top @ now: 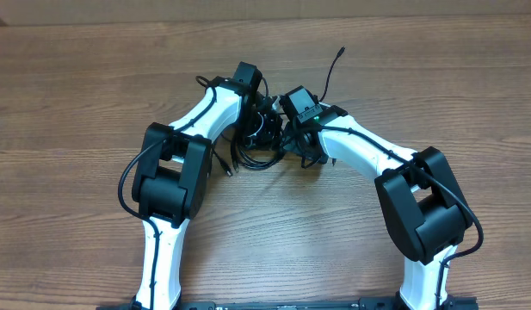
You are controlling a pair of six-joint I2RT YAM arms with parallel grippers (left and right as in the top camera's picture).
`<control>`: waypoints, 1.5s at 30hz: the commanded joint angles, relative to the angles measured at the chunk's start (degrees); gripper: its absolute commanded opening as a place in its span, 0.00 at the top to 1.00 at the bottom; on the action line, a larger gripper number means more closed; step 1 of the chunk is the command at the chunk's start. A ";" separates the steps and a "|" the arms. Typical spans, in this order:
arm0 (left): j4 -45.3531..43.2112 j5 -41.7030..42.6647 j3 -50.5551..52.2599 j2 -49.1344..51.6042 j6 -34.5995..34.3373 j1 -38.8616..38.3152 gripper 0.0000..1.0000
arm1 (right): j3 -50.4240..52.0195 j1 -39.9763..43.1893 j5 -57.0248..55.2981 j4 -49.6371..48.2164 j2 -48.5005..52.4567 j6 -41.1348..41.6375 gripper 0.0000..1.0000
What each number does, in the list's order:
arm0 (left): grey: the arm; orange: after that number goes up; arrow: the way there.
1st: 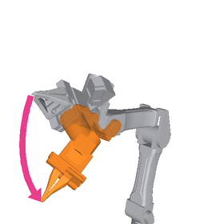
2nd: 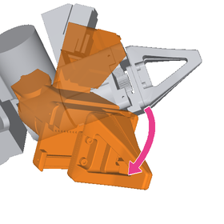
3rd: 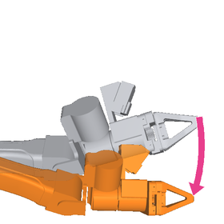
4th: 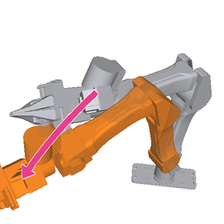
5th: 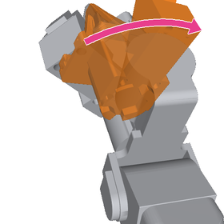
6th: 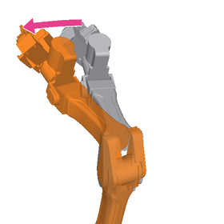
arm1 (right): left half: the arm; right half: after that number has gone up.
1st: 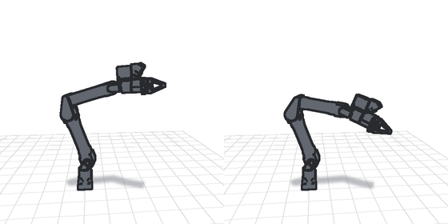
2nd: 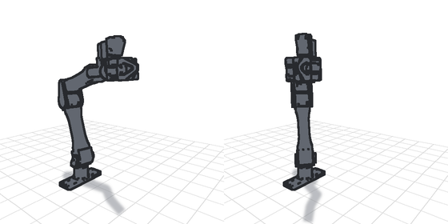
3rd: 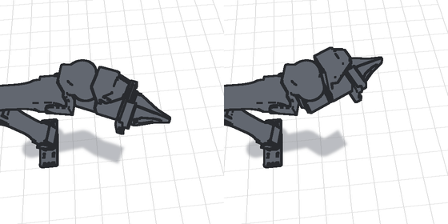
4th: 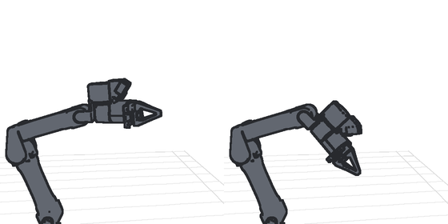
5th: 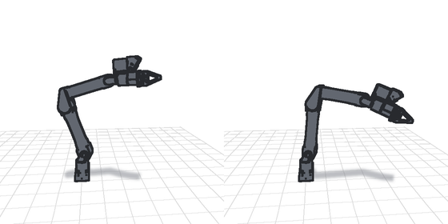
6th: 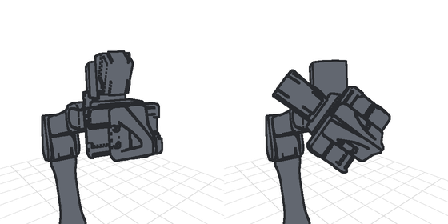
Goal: Untangle cables
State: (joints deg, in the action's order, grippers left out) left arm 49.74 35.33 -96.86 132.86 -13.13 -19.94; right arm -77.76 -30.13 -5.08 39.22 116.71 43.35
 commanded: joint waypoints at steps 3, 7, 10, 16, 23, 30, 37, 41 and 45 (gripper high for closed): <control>1.62 -13.27 2.05 5.03 2.01 2.40 0.96 | 0.87 -0.42 1.09 0.24 3.56 -5.22 0.30; 1.64 -13.29 2.05 5.03 2.05 2.73 0.96 | 0.74 -0.39 1.07 -1.99 3.56 -8.44 0.25; 1.64 -13.27 2.05 5.03 2.45 2.71 0.96 | -2.05 -0.39 1.07 0.68 3.54 -10.69 0.29; 1.66 -13.29 2.05 5.03 2.45 2.73 0.96 | -9.01 -0.66 0.55 6.51 3.54 -10.88 0.59; 1.95 -13.46 2.05 5.03 2.89 2.78 0.96 | -8.66 -2.36 -3.10 5.81 3.72 -10.86 0.57; 2.54 -13.38 2.05 5.03 2.86 3.80 0.96 | -8.33 -3.72 -3.93 3.67 3.87 -10.88 0.51; 2.80 -12.81 2.05 5.03 2.84 5.05 0.96 | -8.00 -4.13 -3.85 2.43 4.85 -10.84 0.47; 2.78 -12.81 2.05 5.03 2.84 5.03 0.96 | -7.98 -5.07 -3.87 1.70 6.12 -10.84 0.42; 2.78 -12.83 2.08 5.03 2.84 5.05 0.96 | -7.98 -5.29 -3.89 1.16 6.86 -10.82 0.37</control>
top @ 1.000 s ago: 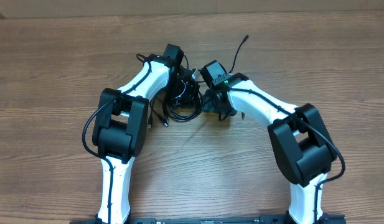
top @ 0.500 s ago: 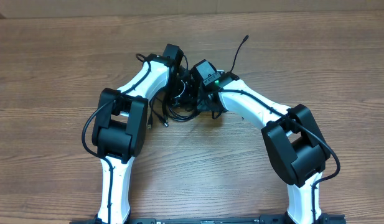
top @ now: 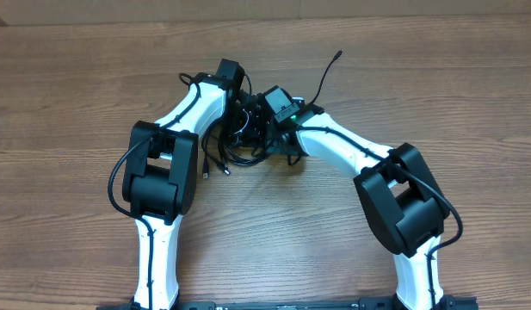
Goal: Untangle cables
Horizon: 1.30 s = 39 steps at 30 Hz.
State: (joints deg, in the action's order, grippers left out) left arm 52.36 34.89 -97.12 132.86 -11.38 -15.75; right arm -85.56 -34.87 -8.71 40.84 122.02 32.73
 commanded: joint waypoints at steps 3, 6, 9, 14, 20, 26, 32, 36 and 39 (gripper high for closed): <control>0.15 -12.41 2.32 5.03 1.09 0.85 0.96 | -0.17 -0.55 -0.31 -0.20 1.55 -0.22 0.37; 0.28 -12.41 2.34 5.03 1.09 0.90 0.96 | -0.15 -0.55 -2.45 2.10 1.55 -0.20 0.37; 0.35 -12.41 2.34 5.03 1.09 1.11 0.96 | -0.15 -0.52 -5.60 4.44 1.55 -0.20 0.37; 0.81 -12.39 2.34 5.03 1.07 2.27 0.96 | -0.15 -0.52 -7.26 8.07 1.55 -0.17 0.36; 1.44 -12.37 2.34 5.03 0.81 4.76 0.92 | -0.17 -0.37 -7.69 12.35 1.55 0.00 0.33; 1.86 -11.89 2.34 5.03 -0.44 8.11 0.92 | -0.39 0.02 -5.55 16.52 1.55 -0.07 0.33; 2.38 -10.88 2.32 5.03 -0.44 11.32 0.92 | -0.39 1.27 -3.72 19.06 1.55 -0.26 0.32; 2.97 -10.91 2.34 5.03 -0.44 13.42 0.91 | -0.39 2.60 -2.97 22.27 1.55 -0.26 0.32; 3.28 -10.91 2.32 5.03 -0.44 15.28 0.91 | -0.33 4.22 -3.28 26.45 1.55 -1.77 0.30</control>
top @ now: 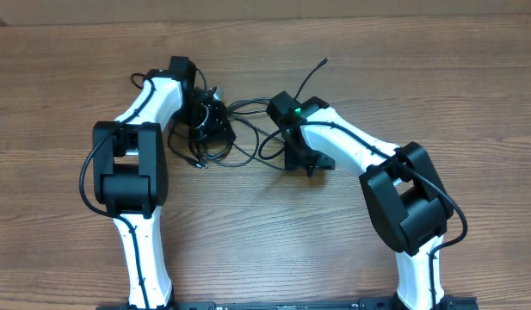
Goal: Untangle cables
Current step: 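Pull the right gripper right, stretching a cable strand away from the bundle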
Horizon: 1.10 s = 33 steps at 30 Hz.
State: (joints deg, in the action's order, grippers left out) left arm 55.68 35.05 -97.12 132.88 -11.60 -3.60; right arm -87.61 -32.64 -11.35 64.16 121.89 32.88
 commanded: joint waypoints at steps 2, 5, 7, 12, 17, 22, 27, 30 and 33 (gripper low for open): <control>0.00 -11.08 2.34 5.01 -0.22 4.24 0.91 | 1.90 3.32 -1.31 5.38 1.68 -3.02 0.29; 0.02 -11.08 2.34 5.01 -0.17 6.03 0.94 | 2.10 5.53 -2.10 6.73 1.68 -2.99 0.28; -0.17 -11.10 2.34 5.01 -0.17 7.17 0.96 | 2.12 7.17 -2.10 6.93 1.68 -2.97 0.28; -0.13 -11.26 2.34 5.01 -0.22 9.94 0.96 | 2.16 11.30 -2.10 7.91 1.68 -2.97 0.28; -0.07 -11.23 2.34 5.01 -2.12 12.81 0.96 | 2.16 15.67 -2.12 9.27 1.68 -2.99 0.27; 0.48 -11.23 2.34 5.01 -4.90 14.43 0.91 | 2.16 21.00 -2.49 8.63 1.68 -2.99 0.27; 0.48 -11.21 2.34 5.01 -4.92 14.40 0.91 | 2.16 25.33 -3.63 8.83 1.68 -2.99 0.27; 0.55 -10.56 2.34 5.01 -4.92 14.29 0.89 | 2.16 27.47 -3.58 8.55 1.68 -2.97 0.26; 0.59 -9.97 2.34 5.01 -4.90 14.01 0.87 | 2.16 29.03 -3.63 8.26 1.68 -2.99 0.24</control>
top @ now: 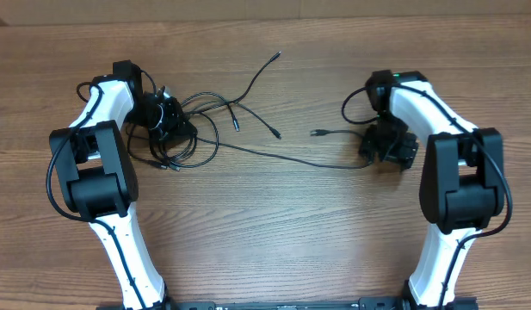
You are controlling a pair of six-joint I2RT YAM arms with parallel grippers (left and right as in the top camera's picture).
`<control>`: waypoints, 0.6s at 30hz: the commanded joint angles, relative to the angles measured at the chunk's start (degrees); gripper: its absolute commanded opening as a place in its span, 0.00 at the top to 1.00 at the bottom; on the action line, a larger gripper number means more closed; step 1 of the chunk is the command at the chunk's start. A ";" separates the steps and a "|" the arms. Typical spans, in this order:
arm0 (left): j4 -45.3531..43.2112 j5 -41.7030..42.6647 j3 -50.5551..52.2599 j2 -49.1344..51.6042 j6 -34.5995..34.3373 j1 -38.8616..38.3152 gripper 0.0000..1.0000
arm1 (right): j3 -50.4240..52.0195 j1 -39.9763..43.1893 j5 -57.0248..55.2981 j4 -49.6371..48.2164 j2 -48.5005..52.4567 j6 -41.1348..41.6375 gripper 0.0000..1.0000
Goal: Untangle cables
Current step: 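Pull the right gripper right, stretching a cable strand away from the bundle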
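Observation:
Several thin black cables lie on the wooden table. A tangle of loops (196,146) sits at the left, and my left gripper (172,127) is shut on it. One long cable (291,158) runs from the tangle across the middle to my right gripper (379,153), which is shut on it far to the right. A short plug end (317,133) sticks out left of the right gripper. Two loose ends (276,134) and a long lead (267,67) fan out from the tangle toward the back.
The wooden table (265,241) fills the view. Both arm bases stand at the front edge, the left arm along the left side, the right arm along the right side.
Both grippers have moved further apart: the left with the tangle more to the left, the right far to the right. One cable is now drawn out long between them.
Both grippers were close together on a tight knot of cables at the table's middle. Then they stood slightly left, still together. Then the left had the bundle at the left and loops opened. Now one cable is stretched across the middle.

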State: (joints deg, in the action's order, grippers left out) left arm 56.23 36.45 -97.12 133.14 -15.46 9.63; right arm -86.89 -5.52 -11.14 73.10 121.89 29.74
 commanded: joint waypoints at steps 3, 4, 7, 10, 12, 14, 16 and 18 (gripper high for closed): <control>0.04 -11.37 2.34 4.74 -0.83 0.68 0.86 | 1.44 3.15 -3.85 -0.76 1.68 0.17 0.24; 0.04 -11.37 2.34 4.74 -0.83 0.68 0.86 | 1.44 3.63 -3.87 -0.76 1.68 0.17 0.25; 0.07 -11.37 2.34 4.74 -0.85 0.68 0.86 | 1.44 4.94 -3.96 -1.14 1.68 0.17 0.24; 0.07 -11.34 2.34 4.74 -0.85 0.63 0.86 | 1.44 6.45 -4.90 -2.08 1.68 0.17 0.24; 0.07 -11.34 2.34 4.74 -0.85 0.52 0.85 | 1.44 7.61 -4.85 -3.41 1.68 0.17 0.24; 0.07 -11.32 2.34 4.74 -0.85 0.39 0.86 | 1.44 8.33 -4.42 -4.66 1.68 0.17 0.29; 0.04 -11.32 2.34 4.74 -0.85 0.28 0.85 | 1.44 8.74 -4.24 -5.25 1.68 0.17 0.33; 0.00 -11.30 2.34 4.74 -0.85 0.09 0.86 | 1.44 8.76 -3.80 -5.57 1.68 0.17 0.39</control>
State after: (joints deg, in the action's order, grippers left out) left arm 56.21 36.69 -97.12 133.14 -15.53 9.58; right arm -86.89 2.28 -11.64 68.66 121.78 29.34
